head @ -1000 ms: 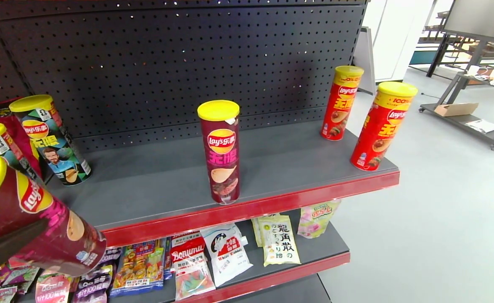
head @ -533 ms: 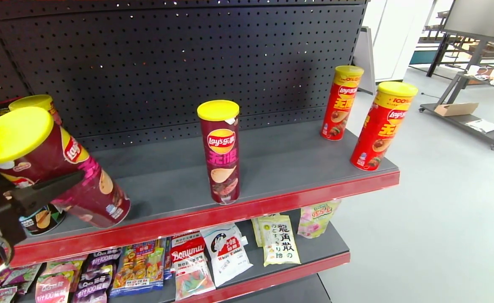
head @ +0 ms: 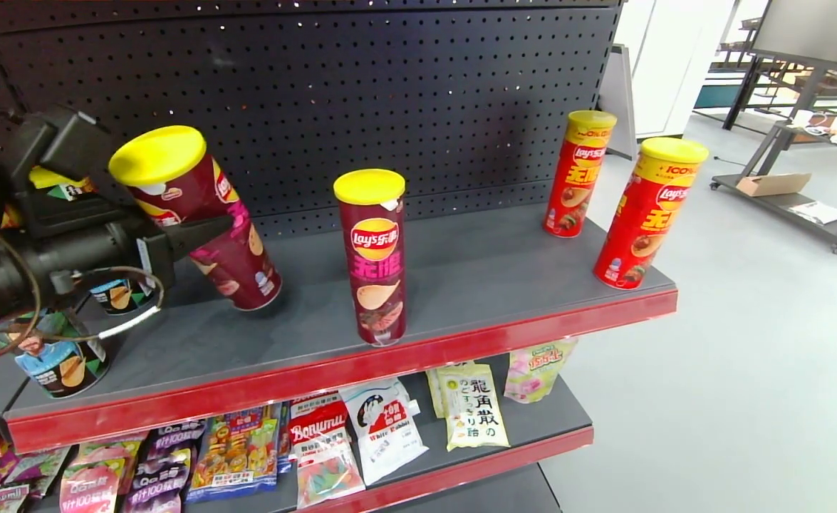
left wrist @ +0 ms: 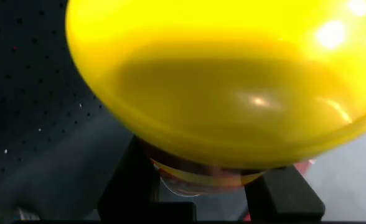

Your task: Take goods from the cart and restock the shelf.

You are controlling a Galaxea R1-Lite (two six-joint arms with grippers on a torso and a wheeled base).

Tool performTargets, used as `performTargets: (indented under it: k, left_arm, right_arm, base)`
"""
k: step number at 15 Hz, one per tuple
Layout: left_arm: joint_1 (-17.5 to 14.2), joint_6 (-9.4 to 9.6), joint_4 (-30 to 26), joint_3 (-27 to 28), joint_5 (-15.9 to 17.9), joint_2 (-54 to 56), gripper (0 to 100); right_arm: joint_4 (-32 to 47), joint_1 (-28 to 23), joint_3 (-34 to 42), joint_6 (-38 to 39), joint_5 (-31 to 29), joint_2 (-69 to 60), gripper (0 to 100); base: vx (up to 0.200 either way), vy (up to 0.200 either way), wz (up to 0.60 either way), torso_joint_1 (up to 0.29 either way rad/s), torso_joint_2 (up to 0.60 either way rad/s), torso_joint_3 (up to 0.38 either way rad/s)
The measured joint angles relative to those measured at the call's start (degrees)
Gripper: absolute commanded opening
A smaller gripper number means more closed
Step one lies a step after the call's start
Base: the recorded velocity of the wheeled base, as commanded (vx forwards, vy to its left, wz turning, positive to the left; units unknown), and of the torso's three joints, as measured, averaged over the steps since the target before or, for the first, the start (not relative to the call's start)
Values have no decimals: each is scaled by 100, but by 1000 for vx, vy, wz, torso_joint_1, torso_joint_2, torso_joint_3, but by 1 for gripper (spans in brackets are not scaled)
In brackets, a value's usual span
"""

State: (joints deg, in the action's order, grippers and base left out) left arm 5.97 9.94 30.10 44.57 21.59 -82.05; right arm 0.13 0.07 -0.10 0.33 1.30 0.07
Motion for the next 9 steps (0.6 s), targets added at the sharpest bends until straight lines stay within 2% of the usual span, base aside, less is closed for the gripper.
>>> performTargets:
  k: [1,5,9]
  left_arm:
    - [69,-72,61,240,-93,-286,0]
    - [468,-580,132,1309,-534,-1262,0]
    - [728,-668,135,1921,-610,-1941,0]
  right_arm:
    - [-2,0,0,0,0,-2,100]
    - [0,0,0,0,0,-2,100]
    - [2,0,0,0,0,-2,100]
  base:
    - [0,0,0,0,0,0]
    - [0,0,0,0,0,0]
    - [0,0,0,0,0,0]
